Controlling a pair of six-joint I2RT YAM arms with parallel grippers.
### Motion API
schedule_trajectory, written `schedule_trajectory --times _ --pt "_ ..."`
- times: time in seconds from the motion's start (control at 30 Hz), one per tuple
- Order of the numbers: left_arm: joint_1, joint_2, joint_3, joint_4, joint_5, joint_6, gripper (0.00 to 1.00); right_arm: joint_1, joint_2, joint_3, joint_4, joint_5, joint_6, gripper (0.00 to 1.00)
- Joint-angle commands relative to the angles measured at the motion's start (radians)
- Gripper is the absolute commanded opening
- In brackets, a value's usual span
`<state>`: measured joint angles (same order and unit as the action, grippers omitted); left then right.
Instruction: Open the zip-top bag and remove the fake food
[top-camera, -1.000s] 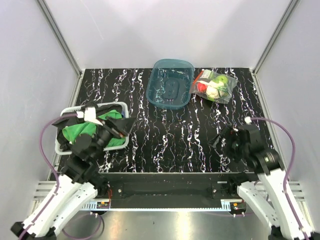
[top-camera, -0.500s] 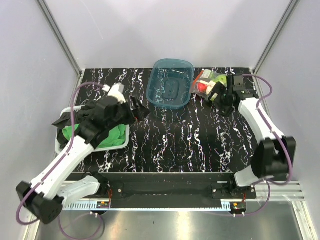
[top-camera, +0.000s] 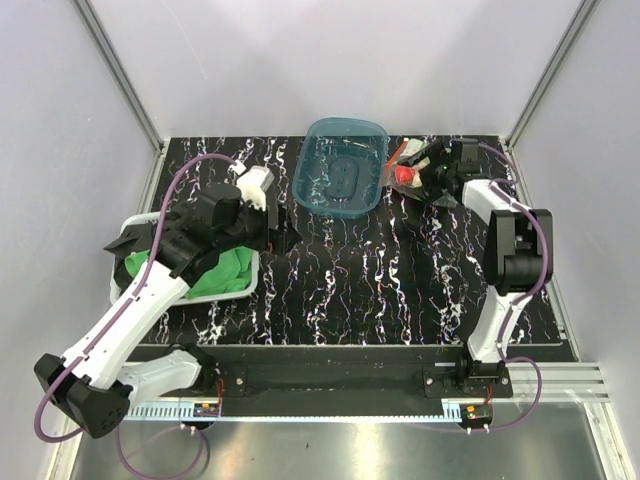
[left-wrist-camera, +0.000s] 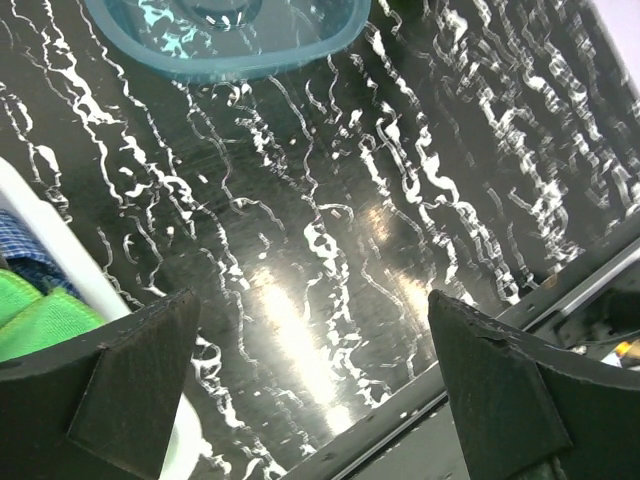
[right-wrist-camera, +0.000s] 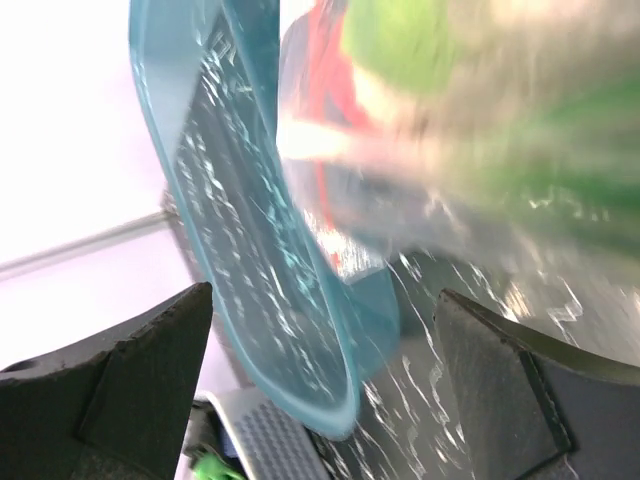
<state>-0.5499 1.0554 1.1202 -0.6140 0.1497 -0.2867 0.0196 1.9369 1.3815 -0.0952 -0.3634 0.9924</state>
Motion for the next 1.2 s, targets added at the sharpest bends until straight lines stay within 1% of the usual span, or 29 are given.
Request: schedule_trajectory --times 0.0,0.1,0.2,0.27,0.3,0.43,0.5,0.57,0.63,0.67,0.7,0.73,0.77,0.83,0.9,0.93,0.97,1.03,1.07,1.1,1.17 --pt "0.004 0.028 0.066 -0.027 -0.001 0.109 0.99 0.019 0.063 0.005 0.215 -0.01 0.172 1.0" --pt "0.004 0.051 0.081 -0.038 -0.042 0.149 0.99 0.034 0.094 0.013 0.221 0.059 0.208 1.0" --pt "0.004 0.08 0.11 -0.072 -0.07 0.185 0.99 0.037 0.122 0.042 0.167 0.118 0.236 1.0" --pt "0.004 0.091 0.122 -0.079 -0.078 0.196 0.99 0.037 0.132 0.071 0.067 0.158 0.248 1.0" --pt "0.004 0.091 0.122 -0.079 -0.078 0.196 0.99 0.037 0.135 0.077 0.036 0.208 0.252 1.0" --pt "0.002 0.103 0.115 -0.076 -0.07 0.195 0.99 0.026 0.131 0.091 -0.133 0.329 0.25 0.88" --pt "0.002 0.103 0.116 -0.075 -0.067 0.192 0.99 0.013 0.108 0.07 -0.167 0.345 0.233 0.86" --pt "0.002 0.098 0.121 -0.076 -0.067 0.185 0.99 -0.013 0.076 0.007 -0.181 0.359 0.224 0.87" --pt "0.002 0.091 0.121 -0.076 -0.068 0.178 0.99 -0.076 0.018 -0.059 -0.179 0.354 0.194 0.87" --pt "0.002 0.089 0.118 -0.076 -0.067 0.172 0.99 -0.127 -0.001 -0.07 -0.182 0.35 0.127 0.87" --pt "0.002 0.086 0.116 -0.075 -0.065 0.169 0.99 -0.151 -0.028 -0.075 -0.189 0.336 0.088 0.88" --pt "0.002 0.078 0.112 -0.076 -0.058 0.166 0.99 -0.174 -0.042 -0.072 -0.224 0.334 0.048 0.88" --pt "0.002 0.072 0.109 -0.075 -0.053 0.156 0.99 -0.214 -0.055 -0.067 -0.245 0.342 -0.025 0.89" --pt "0.001 0.063 0.095 -0.069 -0.038 0.147 0.99 -0.24 -0.096 -0.05 -0.319 0.346 -0.084 0.93" --pt "0.001 0.057 0.087 -0.061 -0.026 0.136 0.99 -0.242 -0.142 -0.048 -0.342 0.298 -0.164 0.97" --pt "0.001 0.058 0.086 -0.059 -0.019 0.132 0.99 -0.239 -0.156 -0.067 -0.339 0.261 -0.176 0.99" --pt "0.001 0.058 0.087 -0.058 -0.015 0.127 0.99 -0.237 -0.18 -0.087 -0.327 0.18 -0.179 1.0" --pt "0.001 0.064 0.092 -0.05 -0.003 0.126 0.99 -0.233 -0.197 -0.152 -0.281 0.117 -0.17 1.0" --pt "-0.001 0.067 0.093 -0.049 0.005 0.126 0.99 -0.233 -0.211 -0.179 -0.246 0.059 -0.167 1.0" --pt "-0.001 0.069 0.096 -0.049 0.008 0.126 0.99 -0.233 -0.213 -0.205 -0.171 0.037 -0.167 1.0" --pt "-0.008 0.064 0.096 -0.049 0.019 0.124 0.99 -0.233 -0.207 -0.24 -0.13 0.04 -0.176 1.0"
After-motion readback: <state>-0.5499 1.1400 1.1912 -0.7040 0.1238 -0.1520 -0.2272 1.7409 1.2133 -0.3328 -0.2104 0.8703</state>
